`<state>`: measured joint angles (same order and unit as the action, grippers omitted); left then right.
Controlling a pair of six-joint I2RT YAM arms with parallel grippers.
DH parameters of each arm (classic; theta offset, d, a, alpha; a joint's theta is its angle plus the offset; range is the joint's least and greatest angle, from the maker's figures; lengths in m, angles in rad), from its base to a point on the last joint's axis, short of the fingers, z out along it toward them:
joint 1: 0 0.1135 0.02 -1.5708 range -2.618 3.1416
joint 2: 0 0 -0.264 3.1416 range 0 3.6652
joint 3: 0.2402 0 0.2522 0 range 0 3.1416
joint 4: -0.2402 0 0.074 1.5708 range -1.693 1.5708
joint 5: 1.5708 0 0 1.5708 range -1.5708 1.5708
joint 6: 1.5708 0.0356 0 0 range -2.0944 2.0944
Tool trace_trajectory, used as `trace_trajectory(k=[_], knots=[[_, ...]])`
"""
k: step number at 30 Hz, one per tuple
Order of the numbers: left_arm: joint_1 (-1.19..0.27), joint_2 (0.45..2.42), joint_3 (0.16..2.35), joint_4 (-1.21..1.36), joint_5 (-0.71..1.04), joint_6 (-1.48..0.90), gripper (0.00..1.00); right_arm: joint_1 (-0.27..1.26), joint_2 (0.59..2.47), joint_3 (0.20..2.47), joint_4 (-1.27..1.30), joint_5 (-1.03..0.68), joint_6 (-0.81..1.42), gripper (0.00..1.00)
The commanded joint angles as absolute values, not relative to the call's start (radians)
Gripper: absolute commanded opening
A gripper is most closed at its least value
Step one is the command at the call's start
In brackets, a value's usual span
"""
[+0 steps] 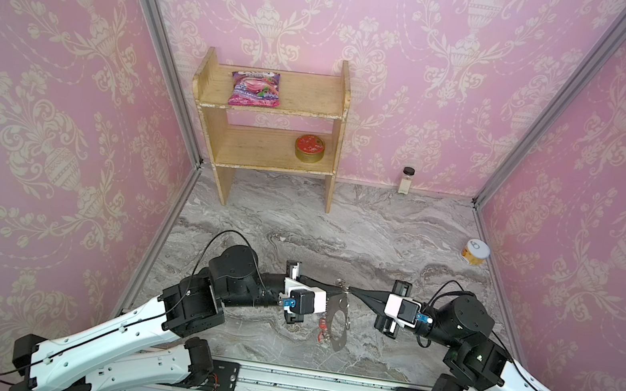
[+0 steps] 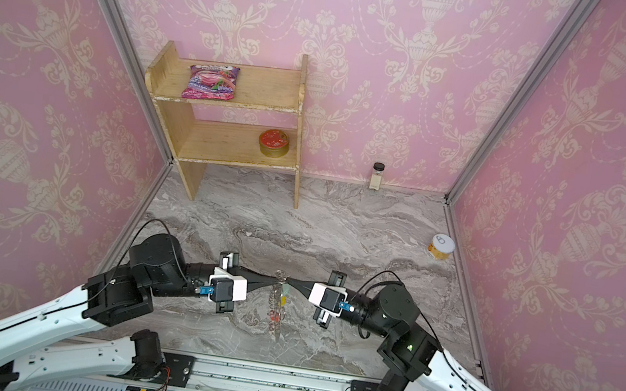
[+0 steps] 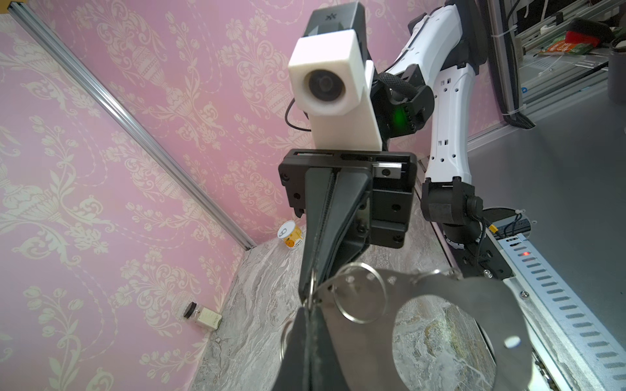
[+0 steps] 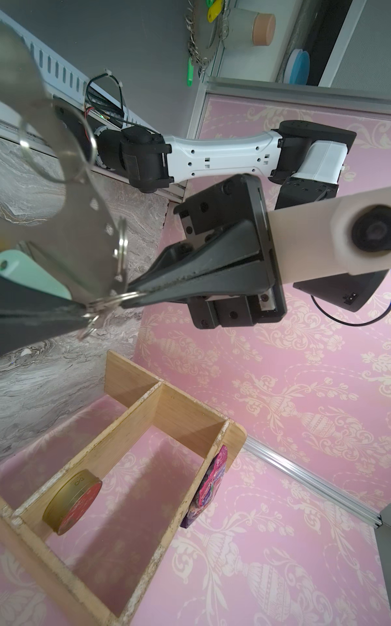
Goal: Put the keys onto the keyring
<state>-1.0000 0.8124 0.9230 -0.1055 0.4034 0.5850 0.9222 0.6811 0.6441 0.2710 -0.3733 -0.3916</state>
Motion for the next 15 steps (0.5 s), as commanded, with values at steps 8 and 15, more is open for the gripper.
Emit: trace_trajectory(k=[8,15], knots=[[-1.007,0.816,0.950,-0.048,0.420,0.578,0.00,0.917,0.602,0.627,0.309,-0.357,-0.364,0.00],[-1.006,0.807,0.924,0.013,0.381,0.579,0.00,0.917,0.605,0.627,0.317,-0.378,-0.357,0.00]])
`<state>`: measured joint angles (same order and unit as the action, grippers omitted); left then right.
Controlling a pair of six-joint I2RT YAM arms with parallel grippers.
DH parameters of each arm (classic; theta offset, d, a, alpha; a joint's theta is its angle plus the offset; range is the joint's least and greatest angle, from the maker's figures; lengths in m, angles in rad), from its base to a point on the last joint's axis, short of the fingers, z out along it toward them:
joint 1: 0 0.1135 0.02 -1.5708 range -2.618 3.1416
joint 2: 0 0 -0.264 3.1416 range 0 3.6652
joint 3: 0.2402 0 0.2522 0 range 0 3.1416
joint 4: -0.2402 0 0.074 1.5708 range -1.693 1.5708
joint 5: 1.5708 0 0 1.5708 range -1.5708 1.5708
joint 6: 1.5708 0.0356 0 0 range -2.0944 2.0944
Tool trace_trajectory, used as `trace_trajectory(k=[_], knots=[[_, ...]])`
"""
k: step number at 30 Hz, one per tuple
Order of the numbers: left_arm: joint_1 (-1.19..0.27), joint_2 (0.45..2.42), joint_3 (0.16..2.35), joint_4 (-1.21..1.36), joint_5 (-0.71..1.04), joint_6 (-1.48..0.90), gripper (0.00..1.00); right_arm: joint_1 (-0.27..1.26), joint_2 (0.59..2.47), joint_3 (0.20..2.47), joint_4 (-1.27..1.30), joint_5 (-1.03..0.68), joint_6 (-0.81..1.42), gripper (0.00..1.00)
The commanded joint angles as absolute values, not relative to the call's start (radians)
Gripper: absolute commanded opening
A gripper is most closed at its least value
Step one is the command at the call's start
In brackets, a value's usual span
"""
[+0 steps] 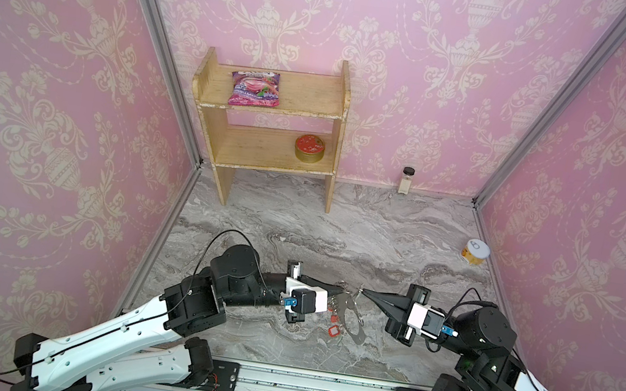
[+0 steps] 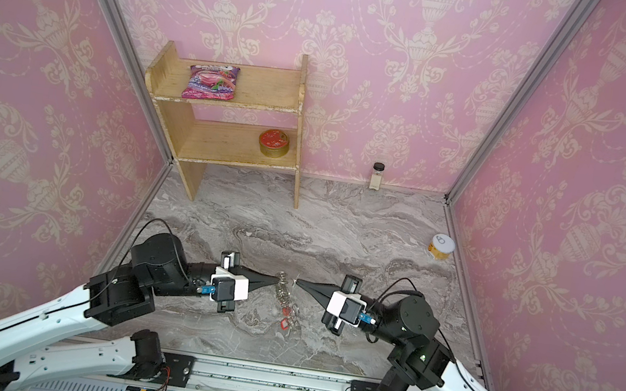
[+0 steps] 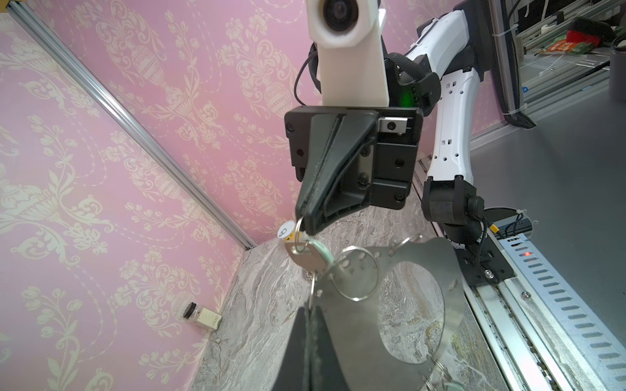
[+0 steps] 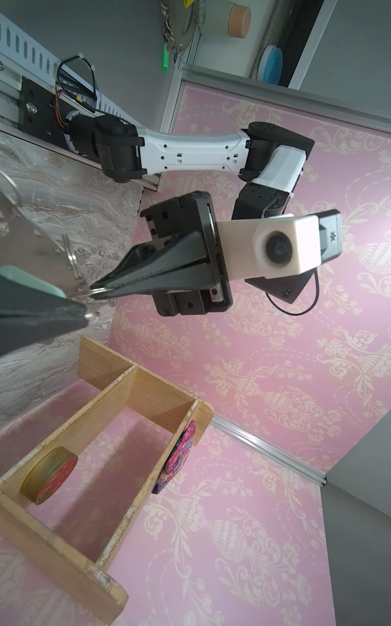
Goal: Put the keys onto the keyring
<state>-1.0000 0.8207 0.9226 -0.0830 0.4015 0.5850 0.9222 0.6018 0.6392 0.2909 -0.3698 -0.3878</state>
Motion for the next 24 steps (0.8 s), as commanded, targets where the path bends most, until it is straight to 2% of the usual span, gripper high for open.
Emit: trace_trajectory(k=[1,24], knots=[[-1.005,0.806,0.924,0.018,0.378,0.580,0.00,0.917,0.602,0.627,0.317,-0.380,-0.356,0.00],[-1.006,0.810,0.922,0.028,0.399,0.569,0.00,0.917,0.611,0.623,0.360,-0.377,-0.346,0.00]])
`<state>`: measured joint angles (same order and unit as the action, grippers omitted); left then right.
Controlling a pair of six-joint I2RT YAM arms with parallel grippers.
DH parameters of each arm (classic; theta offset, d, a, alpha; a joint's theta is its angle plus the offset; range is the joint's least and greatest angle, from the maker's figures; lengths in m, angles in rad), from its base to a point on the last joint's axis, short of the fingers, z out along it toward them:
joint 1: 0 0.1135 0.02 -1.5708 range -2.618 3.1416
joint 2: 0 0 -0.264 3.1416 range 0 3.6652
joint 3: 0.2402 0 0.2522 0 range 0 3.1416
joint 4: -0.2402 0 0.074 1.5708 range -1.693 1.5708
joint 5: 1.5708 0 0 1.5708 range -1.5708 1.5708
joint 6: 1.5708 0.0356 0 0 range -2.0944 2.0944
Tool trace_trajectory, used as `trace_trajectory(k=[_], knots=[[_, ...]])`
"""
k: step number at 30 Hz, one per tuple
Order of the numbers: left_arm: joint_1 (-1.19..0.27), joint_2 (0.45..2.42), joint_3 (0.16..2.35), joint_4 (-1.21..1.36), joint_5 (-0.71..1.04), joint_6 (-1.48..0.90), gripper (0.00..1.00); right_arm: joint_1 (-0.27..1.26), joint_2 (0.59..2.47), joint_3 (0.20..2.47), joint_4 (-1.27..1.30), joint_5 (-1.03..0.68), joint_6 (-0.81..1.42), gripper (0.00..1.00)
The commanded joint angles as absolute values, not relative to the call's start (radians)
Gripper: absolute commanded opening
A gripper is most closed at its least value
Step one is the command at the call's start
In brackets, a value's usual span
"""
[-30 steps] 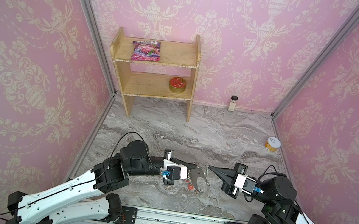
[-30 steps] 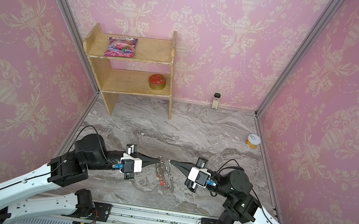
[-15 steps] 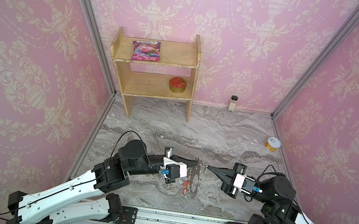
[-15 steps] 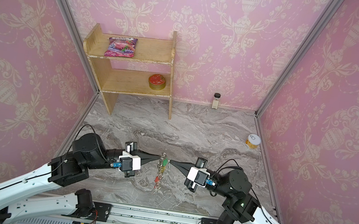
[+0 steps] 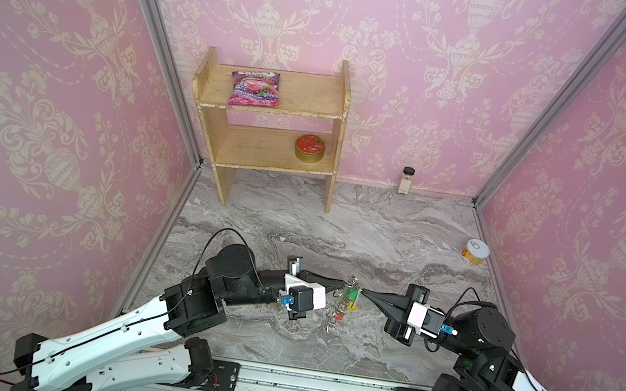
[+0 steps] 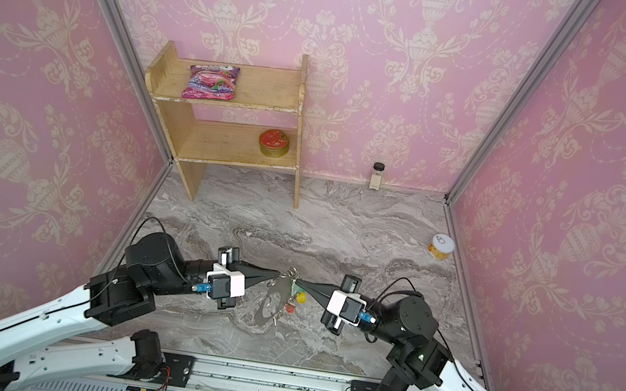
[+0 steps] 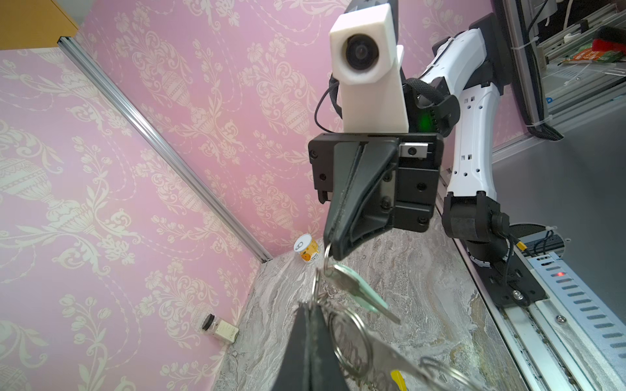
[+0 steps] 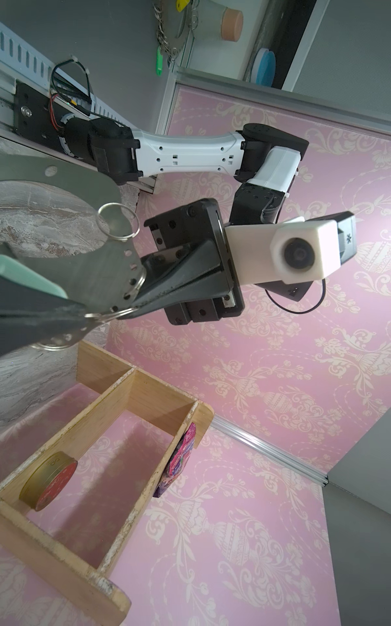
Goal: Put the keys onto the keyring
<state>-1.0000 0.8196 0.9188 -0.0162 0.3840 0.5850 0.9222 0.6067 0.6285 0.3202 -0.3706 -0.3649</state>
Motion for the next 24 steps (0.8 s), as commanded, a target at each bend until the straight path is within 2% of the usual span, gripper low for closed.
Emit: trace_trajectory(k=[1,24], knots=[[-1.006,0.810,0.922,0.028,0.399,0.569,0.00,0.917,0.612,0.622,0.364,-0.376,-0.344,0.00],[-1.006,0.811,0.928,0.009,0.425,0.564,0.00,0.914,0.643,0.634,0.391,-0.388,-0.337,0.00]])
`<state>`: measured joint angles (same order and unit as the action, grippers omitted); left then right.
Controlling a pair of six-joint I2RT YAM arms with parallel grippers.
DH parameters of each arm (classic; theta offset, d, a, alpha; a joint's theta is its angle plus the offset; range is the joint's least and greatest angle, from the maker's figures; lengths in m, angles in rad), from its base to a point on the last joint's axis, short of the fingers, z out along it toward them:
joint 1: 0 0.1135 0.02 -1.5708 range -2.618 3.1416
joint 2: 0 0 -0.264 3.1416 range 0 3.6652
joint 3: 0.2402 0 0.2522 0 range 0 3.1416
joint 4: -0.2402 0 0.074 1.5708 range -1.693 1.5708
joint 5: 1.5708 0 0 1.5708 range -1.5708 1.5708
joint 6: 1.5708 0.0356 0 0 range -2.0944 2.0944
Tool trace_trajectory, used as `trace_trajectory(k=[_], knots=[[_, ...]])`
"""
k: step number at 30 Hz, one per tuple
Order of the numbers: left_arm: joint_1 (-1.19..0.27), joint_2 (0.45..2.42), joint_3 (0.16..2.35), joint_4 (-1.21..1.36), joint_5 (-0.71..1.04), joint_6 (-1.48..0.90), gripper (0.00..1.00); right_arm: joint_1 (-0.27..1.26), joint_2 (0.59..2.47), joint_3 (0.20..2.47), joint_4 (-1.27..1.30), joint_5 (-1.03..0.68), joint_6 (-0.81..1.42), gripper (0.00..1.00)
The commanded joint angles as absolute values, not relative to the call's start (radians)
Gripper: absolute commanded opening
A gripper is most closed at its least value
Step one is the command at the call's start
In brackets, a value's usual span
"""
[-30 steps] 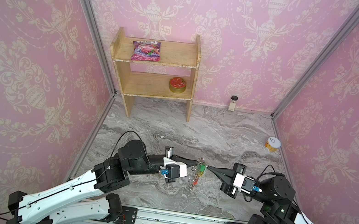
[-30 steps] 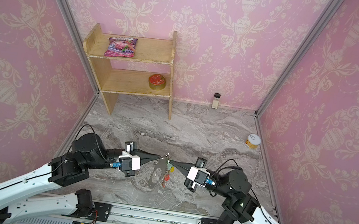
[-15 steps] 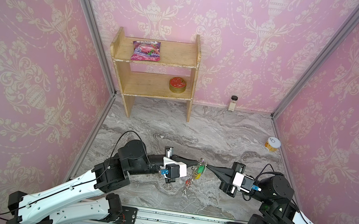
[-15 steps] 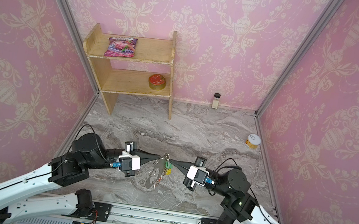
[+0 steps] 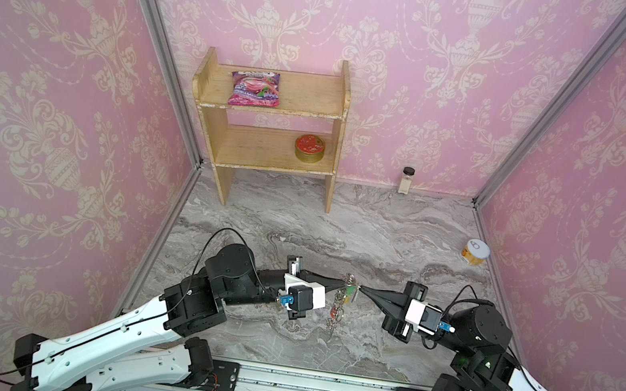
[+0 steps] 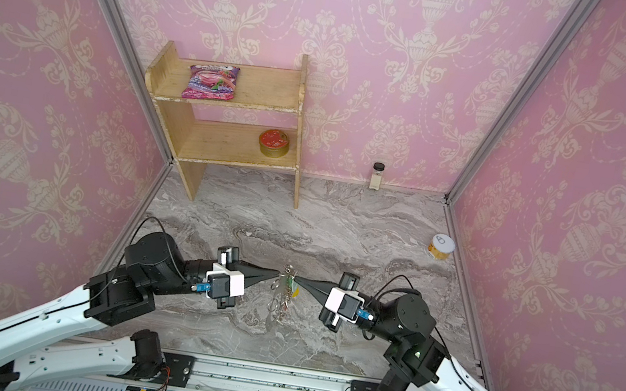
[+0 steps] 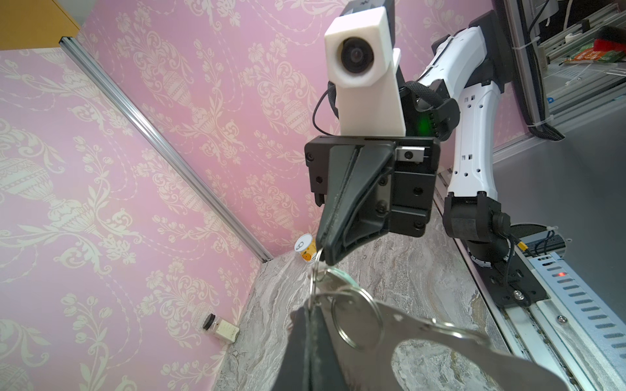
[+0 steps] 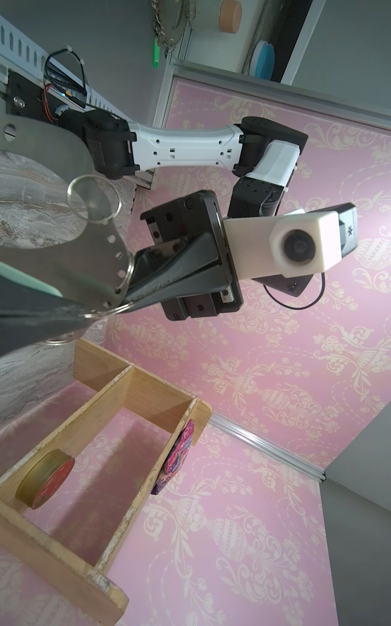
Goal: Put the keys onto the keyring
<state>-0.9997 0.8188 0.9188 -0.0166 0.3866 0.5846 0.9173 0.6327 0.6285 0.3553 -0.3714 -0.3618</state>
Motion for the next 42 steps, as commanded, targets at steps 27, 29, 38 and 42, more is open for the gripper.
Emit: trace_trajectory(k=[27,29,38,42], knots=[[-1.006,0.827,0.942,-0.020,0.442,0.565,0.00,0.910,0.645,0.637,0.411,-0.400,-0.319,0.00],[-1.006,0.827,0.943,-0.023,0.442,0.565,0.00,0.907,0.643,0.637,0.413,-0.405,-0.317,0.00],[-1.006,0.833,0.950,-0.044,0.443,0.569,0.00,0.899,0.648,0.655,0.404,-0.435,-0.310,0.00],[-1.006,0.837,0.957,-0.057,0.446,0.574,0.00,0.899,0.647,0.665,0.393,-0.452,-0.309,0.00]])
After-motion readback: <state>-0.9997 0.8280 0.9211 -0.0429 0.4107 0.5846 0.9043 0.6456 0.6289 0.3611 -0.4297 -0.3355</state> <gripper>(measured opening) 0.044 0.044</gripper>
